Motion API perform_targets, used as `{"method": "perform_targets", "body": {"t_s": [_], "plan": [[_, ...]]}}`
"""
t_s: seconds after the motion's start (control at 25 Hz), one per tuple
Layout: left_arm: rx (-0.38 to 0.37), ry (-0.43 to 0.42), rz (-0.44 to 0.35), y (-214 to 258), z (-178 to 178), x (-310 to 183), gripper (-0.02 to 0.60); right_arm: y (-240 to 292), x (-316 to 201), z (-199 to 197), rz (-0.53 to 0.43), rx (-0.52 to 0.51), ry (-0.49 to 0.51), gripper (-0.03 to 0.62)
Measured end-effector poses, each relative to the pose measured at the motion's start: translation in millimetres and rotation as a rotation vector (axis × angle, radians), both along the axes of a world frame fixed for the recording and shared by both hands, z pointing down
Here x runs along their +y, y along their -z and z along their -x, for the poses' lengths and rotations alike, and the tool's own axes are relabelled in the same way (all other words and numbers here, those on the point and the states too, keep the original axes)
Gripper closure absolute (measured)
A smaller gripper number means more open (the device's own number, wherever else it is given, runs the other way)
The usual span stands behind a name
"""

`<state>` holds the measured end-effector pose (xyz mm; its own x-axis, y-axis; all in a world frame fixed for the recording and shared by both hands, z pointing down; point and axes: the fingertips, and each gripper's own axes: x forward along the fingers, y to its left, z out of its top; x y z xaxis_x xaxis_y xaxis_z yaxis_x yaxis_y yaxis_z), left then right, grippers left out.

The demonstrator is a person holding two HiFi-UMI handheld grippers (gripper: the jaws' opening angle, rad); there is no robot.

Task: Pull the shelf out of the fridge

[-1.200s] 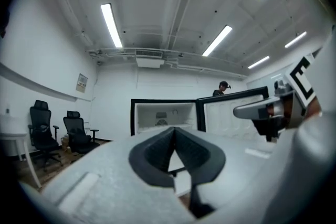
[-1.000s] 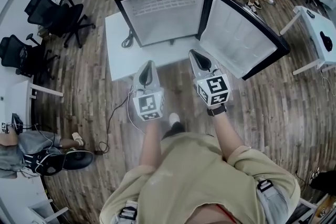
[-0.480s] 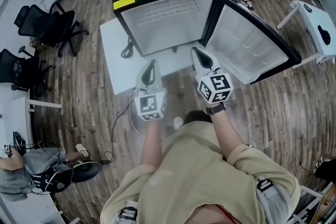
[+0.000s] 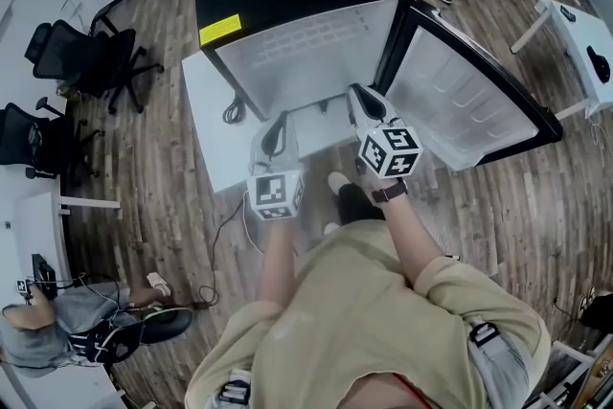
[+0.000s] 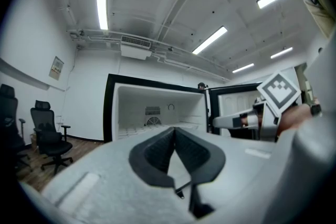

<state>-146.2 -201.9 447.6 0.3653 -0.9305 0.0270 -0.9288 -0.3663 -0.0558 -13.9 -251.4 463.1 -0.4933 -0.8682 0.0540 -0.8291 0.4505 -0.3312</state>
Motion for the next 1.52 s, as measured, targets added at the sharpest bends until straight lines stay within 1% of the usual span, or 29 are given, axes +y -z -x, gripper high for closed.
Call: {"method": "perform_targets", "body": {"t_s": [0.16, 0.24, 0.44, 0.56, 0.64, 0.76, 0.84, 0.92, 1.04, 1.2, 1.28, 1.4, 1.52], "plan": [[0.000, 0.003, 0.008, 1, -1, -29, 0.581, -6, -31, 0, 0.016, -0.028, 0.010, 0.552], [-0.003, 0.001, 0.006, 4, -3, -43, 0.581, -10, -47, 1, 0.032, -0.050, 0.014, 0.512], [-0.003, -0.003, 0.016, 5, -11, -70, 0.581, -23, -77, -2, 0.089, -0.103, 0.019, 0.439], [-0.009, -0.008, 0.024, 5, -13, -81, 0.581, -31, -94, 0, 0.131, -0.186, 0.031, 0.356], [-0.010, -0.007, 0.029, 4, -14, -86, 0.581, -37, -103, 3, 0.164, -0.254, 0.037, 0.313], [-0.013, 0.002, 0.039, 0, -10, -95, 0.581, -43, -116, 5, 0.167, -0.335, 0.020, 0.253], [-0.010, 0.007, 0.045, -3, -7, -101, 0.581, -45, -124, 7, 0.162, -0.377, 0.013, 0.224], [0.004, 0.008, 0.051, -4, -5, -105, 0.581, -46, -131, 10, 0.165, -0.428, 0.016, 0.210], [0.004, 0.016, 0.061, -7, 0, -110, 0.581, -45, -141, 12, 0.166, -0.537, 0.006, 0.198], [0.009, 0.030, 0.058, -7, 6, -117, 0.581, -49, -155, 17, 0.197, -0.670, -0.014, 0.194], [0.011, 0.035, 0.057, -6, 9, -120, 0.581, -49, -161, 19, 0.214, -0.755, -0.024, 0.194], [0.008, 0.043, 0.056, -6, 14, -125, 0.581, -55, -169, 25, 0.282, -0.910, -0.029, 0.194], [0.007, 0.052, 0.063, -9, 19, -130, 0.581, -59, -179, 37, 0.358, -1.111, 0.025, 0.195]]}}
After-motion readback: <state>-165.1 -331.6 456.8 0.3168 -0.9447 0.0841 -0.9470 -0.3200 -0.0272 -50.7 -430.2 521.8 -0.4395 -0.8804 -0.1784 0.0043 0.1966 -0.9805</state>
